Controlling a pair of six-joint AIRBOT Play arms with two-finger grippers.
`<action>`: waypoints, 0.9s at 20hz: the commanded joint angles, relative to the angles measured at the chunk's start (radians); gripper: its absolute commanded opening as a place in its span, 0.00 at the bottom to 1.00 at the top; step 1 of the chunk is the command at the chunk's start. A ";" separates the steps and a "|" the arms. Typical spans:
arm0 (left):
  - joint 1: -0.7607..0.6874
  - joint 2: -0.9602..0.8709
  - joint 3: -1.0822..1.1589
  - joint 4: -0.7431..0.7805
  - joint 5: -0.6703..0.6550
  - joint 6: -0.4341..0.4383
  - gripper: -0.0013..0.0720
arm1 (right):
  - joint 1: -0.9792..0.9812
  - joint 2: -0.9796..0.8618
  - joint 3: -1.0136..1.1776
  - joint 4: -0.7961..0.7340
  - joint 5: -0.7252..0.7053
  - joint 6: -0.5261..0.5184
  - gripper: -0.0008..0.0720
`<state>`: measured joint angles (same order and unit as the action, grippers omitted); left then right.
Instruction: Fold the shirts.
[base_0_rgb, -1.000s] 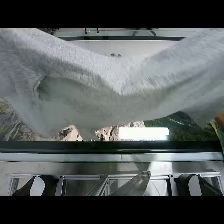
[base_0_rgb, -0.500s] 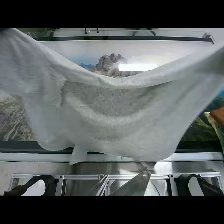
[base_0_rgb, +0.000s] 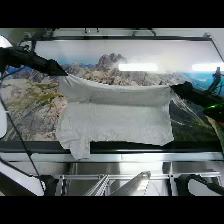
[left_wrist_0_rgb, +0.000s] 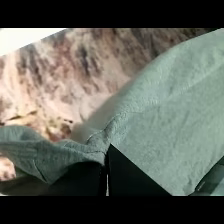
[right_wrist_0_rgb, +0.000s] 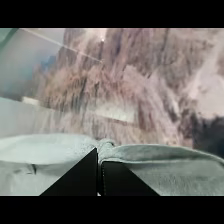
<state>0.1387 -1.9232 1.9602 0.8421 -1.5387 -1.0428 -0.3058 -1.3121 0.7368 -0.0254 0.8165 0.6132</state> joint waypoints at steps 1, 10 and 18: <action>-0.001 -0.177 0.095 0.019 -0.001 -0.053 0.04 | 0.006 -0.250 0.089 0.208 0.066 -0.143 0.03; 0.026 -0.069 -0.145 0.023 -0.120 -0.109 0.04 | -0.108 -0.305 0.167 -0.046 0.213 0.023 0.03; -0.008 -0.049 -0.417 0.022 -0.113 -0.133 0.03 | -0.112 -0.305 0.167 -0.293 0.224 0.121 0.05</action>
<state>0.1432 -1.9766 1.6180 0.8635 -1.6493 -1.1706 -0.4156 -1.6161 0.9024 -0.2554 1.0264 0.7101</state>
